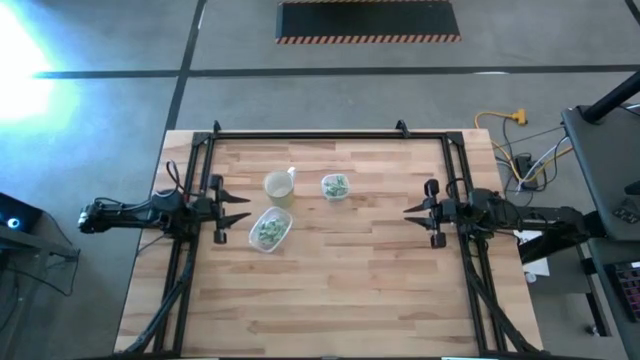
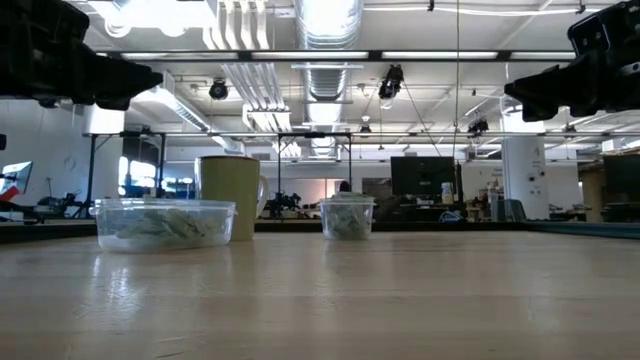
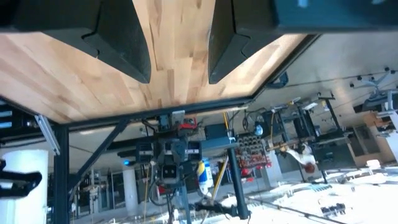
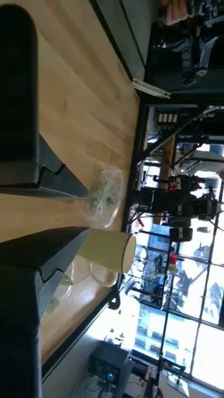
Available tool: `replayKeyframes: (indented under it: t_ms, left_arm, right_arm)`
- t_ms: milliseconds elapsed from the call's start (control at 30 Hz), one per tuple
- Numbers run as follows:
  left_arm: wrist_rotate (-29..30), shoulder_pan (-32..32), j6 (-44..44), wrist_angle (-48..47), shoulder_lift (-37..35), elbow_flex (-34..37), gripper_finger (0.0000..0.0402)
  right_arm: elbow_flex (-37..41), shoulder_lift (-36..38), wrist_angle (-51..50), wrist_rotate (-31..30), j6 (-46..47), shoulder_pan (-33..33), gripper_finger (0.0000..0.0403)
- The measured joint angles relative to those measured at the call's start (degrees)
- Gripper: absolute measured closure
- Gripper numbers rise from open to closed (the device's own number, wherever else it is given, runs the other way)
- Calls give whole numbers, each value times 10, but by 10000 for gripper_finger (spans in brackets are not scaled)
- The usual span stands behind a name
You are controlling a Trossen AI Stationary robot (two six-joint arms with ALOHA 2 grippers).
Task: Pick and place items into bin
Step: Return to Home Position
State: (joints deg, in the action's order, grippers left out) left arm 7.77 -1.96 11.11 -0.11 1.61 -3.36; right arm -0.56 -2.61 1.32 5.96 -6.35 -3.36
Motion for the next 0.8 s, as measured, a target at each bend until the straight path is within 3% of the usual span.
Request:
replayKeyframes:
  t_ms: [200,800]
  left_arm:
    - [0,0,0,-31,0,4,257]
    - [-21,0,26,21,2,29,257]
  right_arm:
    - [0,0,-1,0,0,0,332]
    - [0,0,0,0,2,0,324]
